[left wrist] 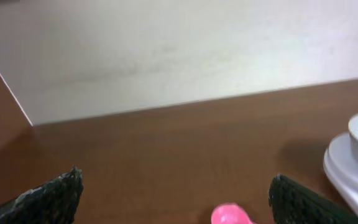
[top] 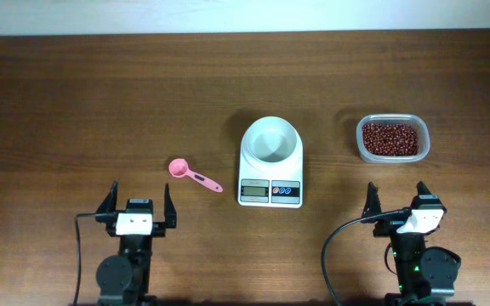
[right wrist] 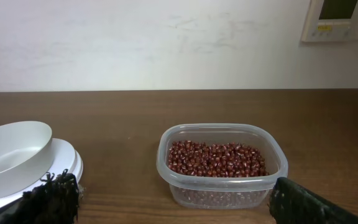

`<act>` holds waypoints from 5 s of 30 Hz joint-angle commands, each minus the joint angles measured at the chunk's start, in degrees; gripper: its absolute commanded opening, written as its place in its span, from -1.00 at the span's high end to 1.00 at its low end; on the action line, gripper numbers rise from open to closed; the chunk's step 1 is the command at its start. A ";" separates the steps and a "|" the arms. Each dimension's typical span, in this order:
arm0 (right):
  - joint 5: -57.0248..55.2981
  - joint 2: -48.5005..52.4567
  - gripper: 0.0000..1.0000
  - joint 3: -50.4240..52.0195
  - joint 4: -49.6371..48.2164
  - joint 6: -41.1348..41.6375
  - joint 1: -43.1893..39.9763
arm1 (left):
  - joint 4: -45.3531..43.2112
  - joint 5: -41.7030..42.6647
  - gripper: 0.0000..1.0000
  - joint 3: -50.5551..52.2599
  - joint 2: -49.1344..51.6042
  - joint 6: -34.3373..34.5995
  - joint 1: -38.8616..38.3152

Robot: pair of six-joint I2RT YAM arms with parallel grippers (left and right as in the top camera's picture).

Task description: Scoop and weigh 50g on scale

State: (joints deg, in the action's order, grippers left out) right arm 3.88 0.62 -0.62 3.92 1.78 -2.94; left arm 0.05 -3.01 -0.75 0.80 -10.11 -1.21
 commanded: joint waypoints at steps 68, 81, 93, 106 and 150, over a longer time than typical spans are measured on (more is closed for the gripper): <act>-0.52 -0.37 -0.98 0.31 0.39 0.57 0.31 | -55.43 12.66 -0.98 -45.92 65.90 4.07 -0.13; -0.52 -0.37 -0.98 0.31 0.39 0.57 0.31 | -18.03 2.54 -0.98 -59.25 65.72 13.99 0.24; -0.52 -0.37 -0.98 0.31 0.39 0.57 0.31 | 21.66 -9.86 -0.98 -67.56 65.79 25.11 0.24; -0.52 -0.37 -0.98 0.31 0.39 0.57 0.31 | 30.34 -4.44 -0.99 -67.56 65.85 26.64 0.24; -0.52 -0.37 -0.98 0.31 0.39 0.57 0.31 | 56.15 5.81 -0.98 -62.58 80.63 72.24 0.13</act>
State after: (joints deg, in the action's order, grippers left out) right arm 3.88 0.58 -0.60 3.92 1.74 -2.94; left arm 56.03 7.66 -65.14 80.53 54.96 -1.10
